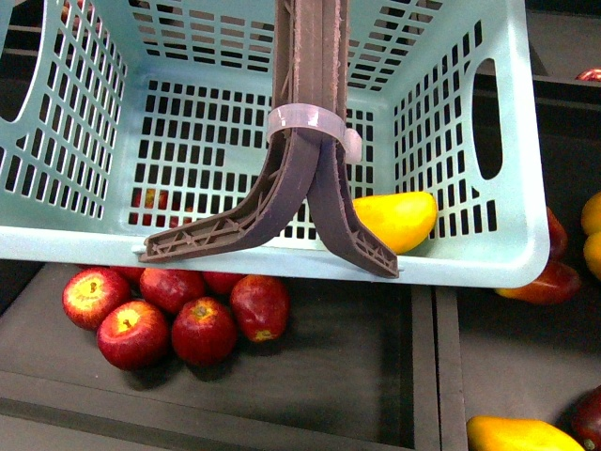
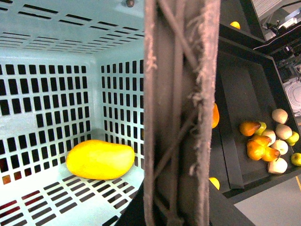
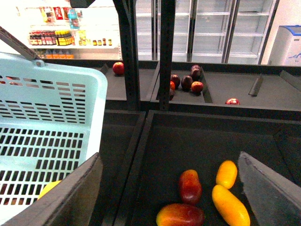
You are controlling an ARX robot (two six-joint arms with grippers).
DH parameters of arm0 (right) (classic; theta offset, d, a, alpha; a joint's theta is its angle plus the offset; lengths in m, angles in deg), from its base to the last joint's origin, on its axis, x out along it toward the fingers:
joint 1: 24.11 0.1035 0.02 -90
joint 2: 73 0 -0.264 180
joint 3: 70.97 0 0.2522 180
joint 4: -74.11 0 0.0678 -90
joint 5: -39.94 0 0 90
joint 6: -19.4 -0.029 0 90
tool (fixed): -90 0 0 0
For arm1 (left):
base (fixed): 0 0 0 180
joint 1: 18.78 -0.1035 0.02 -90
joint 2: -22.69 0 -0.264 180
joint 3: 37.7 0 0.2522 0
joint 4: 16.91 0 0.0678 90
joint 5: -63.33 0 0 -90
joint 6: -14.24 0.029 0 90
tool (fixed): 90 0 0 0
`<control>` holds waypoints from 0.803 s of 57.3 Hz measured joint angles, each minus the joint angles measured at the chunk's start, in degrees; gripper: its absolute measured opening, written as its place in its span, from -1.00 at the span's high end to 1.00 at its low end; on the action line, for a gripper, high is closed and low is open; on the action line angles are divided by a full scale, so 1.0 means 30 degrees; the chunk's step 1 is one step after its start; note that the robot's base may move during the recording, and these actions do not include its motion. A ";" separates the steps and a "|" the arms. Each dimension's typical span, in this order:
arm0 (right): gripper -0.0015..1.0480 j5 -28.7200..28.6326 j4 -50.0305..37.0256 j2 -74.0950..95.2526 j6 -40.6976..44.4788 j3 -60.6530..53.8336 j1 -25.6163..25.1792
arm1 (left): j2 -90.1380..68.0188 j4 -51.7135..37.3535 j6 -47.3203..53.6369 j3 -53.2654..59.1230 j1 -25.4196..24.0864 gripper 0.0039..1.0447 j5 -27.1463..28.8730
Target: Pick mango and avocado into basket
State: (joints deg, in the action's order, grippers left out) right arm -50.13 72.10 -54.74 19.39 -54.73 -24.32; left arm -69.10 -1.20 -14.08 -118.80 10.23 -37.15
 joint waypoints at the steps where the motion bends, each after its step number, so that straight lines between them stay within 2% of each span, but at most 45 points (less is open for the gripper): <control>1: -0.74 0.0000 0.0000 0.0000 0.0000 0.0000 0.0000 | 0.0000 0.0000 0.0000 0.0000 0.0000 0.89 0.0000; 5: -0.89 0.0000 0.0000 -0.0007 -0.0007 0.0000 0.0000 | 0.0000 0.0000 -0.0007 0.0000 0.0000 0.89 -0.0007; 9: -0.84 0.0029 0.0000 0.0007 -0.0007 0.0000 0.0029 | -0.0015 0.0000 0.0000 0.0000 0.0000 0.89 0.0007; 27: -0.85 0.0022 0.0015 -0.0073 -0.0007 -0.0015 0.0029 | -0.0073 0.0007 -0.0175 -0.0095 0.0226 0.89 -0.0393; 46: -0.85 0.0007 0.0044 -0.0044 -0.0007 -0.0117 0.0036 | -0.0073 0.0022 0.0007 -0.0095 0.0066 0.89 0.0102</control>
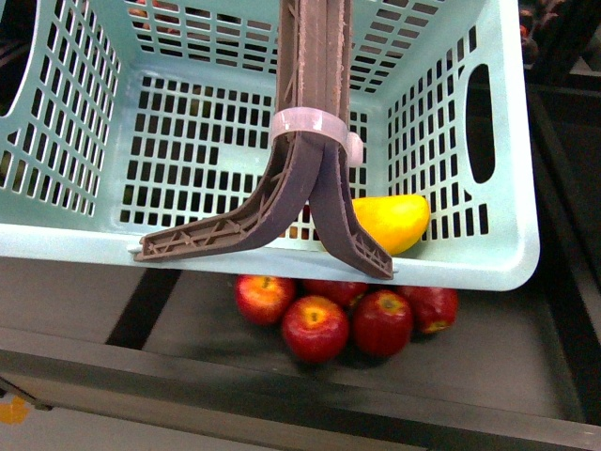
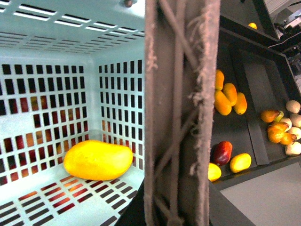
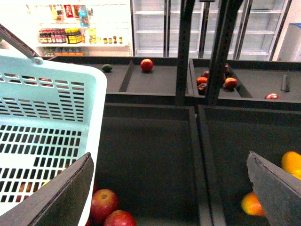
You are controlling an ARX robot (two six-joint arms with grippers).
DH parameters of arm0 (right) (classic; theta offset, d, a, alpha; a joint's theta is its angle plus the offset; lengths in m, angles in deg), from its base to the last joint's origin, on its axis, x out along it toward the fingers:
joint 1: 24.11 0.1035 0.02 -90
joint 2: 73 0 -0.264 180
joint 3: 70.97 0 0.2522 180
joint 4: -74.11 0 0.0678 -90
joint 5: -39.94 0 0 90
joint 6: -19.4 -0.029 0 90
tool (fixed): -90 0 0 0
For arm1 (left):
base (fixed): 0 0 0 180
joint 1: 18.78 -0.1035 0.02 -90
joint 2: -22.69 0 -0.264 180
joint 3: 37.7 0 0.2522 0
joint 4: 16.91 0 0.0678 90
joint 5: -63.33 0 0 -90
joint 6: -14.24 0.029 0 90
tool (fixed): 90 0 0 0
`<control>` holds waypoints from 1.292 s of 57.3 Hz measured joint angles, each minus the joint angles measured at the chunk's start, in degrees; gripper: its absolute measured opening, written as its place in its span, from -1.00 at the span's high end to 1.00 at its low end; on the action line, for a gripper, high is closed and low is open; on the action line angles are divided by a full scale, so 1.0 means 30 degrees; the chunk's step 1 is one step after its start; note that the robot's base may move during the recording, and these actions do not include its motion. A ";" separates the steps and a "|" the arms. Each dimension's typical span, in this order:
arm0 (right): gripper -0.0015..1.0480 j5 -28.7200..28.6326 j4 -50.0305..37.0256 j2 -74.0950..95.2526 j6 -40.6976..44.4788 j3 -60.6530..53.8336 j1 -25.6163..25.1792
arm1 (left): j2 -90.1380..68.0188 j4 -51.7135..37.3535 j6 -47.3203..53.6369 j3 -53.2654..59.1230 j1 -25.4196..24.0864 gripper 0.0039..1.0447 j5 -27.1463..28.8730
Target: Pick mango and avocado into basket
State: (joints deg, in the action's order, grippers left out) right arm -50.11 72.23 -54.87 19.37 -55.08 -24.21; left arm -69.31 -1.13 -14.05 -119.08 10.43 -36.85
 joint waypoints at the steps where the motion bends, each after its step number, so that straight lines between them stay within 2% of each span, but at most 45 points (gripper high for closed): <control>1: -0.85 0.0007 0.0000 0.0015 0.0007 0.0000 0.0000 | 0.0000 0.0007 -0.0007 0.0000 -0.0015 0.89 0.0000; 74: -0.85 0.0000 0.0007 0.0000 0.0007 -0.0022 0.0000 | -0.0022 0.0036 -0.0073 -0.0029 -0.0058 0.89 -0.0109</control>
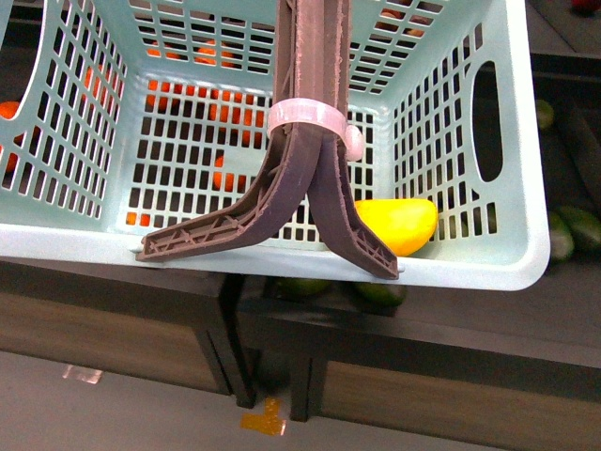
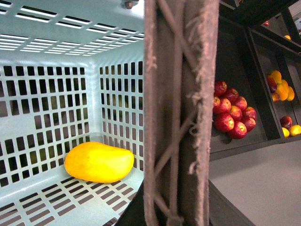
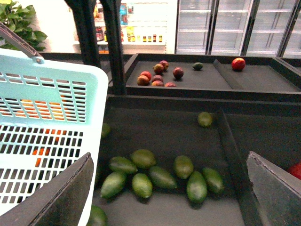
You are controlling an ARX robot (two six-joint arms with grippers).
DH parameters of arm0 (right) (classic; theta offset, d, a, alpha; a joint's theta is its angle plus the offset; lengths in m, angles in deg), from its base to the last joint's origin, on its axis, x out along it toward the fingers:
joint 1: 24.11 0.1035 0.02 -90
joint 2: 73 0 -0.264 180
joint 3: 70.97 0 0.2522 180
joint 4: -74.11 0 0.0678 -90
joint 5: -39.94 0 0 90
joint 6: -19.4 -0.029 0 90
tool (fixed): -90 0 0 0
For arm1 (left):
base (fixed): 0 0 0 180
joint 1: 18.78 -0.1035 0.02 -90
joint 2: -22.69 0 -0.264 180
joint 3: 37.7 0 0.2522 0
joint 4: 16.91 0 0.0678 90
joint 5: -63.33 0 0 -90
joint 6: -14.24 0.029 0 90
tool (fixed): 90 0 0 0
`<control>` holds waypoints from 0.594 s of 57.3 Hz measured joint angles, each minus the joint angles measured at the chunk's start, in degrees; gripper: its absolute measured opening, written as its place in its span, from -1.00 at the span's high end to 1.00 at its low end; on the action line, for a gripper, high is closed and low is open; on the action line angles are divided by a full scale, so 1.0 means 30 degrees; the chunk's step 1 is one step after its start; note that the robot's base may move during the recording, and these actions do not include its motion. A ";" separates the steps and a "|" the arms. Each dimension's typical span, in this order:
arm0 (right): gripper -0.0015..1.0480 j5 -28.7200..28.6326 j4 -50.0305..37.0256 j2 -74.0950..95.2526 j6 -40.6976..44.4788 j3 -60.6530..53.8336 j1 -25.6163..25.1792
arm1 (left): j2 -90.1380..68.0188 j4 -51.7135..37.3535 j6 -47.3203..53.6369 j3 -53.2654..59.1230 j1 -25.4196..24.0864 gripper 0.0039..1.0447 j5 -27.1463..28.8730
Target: Pick mango and avocado into basket
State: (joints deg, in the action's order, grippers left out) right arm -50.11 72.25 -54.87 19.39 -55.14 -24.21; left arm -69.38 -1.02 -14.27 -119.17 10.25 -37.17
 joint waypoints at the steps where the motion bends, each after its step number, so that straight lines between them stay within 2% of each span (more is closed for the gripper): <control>1: -0.85 -0.0015 0.0000 0.0000 0.0000 0.0000 0.0000 | 0.0000 0.0000 0.0007 0.0000 0.0000 0.89 0.0000; 13: -0.85 -0.0066 0.0000 -0.0007 0.0000 0.0015 0.0015 | 0.0015 0.0007 0.0022 0.0000 -0.0313 0.89 0.0503; 28: -0.85 -0.0007 0.0000 -0.0015 0.0000 0.0022 0.0015 | 0.0015 0.0007 0.0270 0.0000 -0.0095 0.89 0.0058; 32: -0.85 0.3468 -0.0109 0.0576 -0.0291 0.0080 0.0801 | 0.0015 0.0007 0.0226 0.0000 0.0080 0.89 -0.0219; 34: -0.85 0.4371 -0.0306 0.1020 -0.0321 0.0182 0.0947 | 0.0015 0.0007 0.0168 0.0000 0.0131 0.89 -0.0328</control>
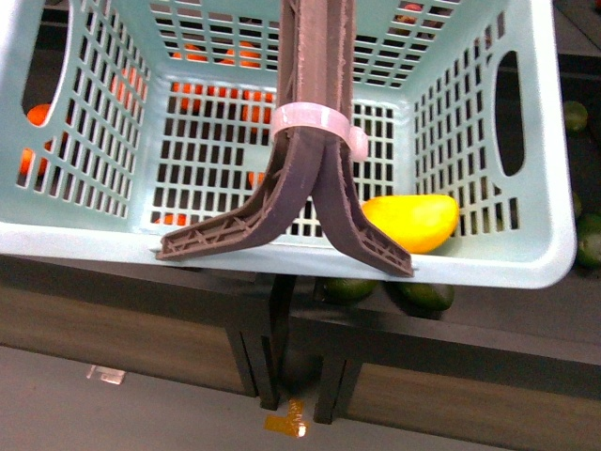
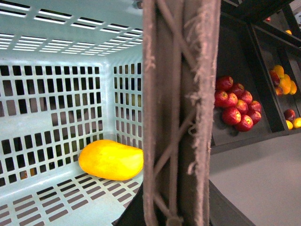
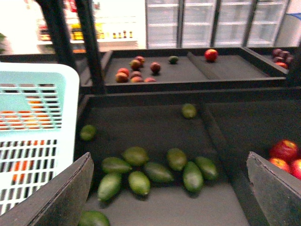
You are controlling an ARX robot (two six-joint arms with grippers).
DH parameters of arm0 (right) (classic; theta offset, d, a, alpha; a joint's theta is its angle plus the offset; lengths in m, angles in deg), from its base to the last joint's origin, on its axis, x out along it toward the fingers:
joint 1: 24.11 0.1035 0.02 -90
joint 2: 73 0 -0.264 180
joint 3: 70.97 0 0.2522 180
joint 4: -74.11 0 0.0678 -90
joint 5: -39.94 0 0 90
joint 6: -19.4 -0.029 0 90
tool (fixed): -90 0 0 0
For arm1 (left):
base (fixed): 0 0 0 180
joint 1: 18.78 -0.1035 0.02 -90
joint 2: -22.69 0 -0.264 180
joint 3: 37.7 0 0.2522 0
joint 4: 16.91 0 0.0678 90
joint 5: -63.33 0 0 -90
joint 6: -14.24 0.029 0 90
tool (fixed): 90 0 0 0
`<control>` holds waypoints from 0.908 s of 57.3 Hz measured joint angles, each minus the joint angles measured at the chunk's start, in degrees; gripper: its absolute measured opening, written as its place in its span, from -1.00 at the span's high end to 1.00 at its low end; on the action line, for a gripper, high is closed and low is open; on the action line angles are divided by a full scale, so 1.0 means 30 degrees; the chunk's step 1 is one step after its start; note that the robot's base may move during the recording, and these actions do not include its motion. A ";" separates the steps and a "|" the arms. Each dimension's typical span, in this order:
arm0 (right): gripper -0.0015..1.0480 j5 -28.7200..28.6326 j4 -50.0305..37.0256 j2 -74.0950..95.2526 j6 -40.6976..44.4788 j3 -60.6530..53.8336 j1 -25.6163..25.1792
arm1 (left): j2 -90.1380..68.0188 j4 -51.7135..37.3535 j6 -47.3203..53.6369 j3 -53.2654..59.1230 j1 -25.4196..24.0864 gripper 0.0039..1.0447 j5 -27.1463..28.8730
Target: Pick mango and avocado into basket
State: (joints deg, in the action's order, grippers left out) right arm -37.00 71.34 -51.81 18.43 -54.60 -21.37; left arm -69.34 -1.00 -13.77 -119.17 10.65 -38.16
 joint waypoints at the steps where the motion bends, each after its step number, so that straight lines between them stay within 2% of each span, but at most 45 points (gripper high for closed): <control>1: -0.85 0.0240 -0.0175 0.0393 -0.0029 0.0109 0.0007 | 0.0000 0.0000 -0.0051 0.0000 0.0007 0.89 -0.0073; 13: -0.85 -0.0663 -0.2805 0.7737 -0.0015 0.3373 -0.0648 | 0.0000 0.0000 -0.0175 0.0000 -0.0044 0.89 0.0342; 31: -0.85 -0.2834 -0.4422 2.1682 0.1355 0.9814 -0.1661 | 0.0000 0.0000 -0.0146 0.0000 -0.0160 0.89 0.0423; 52: -0.85 -0.3563 -0.6156 3.3434 0.2790 1.5511 -0.2375 | 0.0000 0.0000 -0.0168 0.0000 -0.0109 0.89 0.0328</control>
State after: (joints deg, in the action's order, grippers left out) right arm -47.69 52.87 48.49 26.80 -8.07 -28.49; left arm -69.34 -1.00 -14.27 -119.17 10.32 -37.17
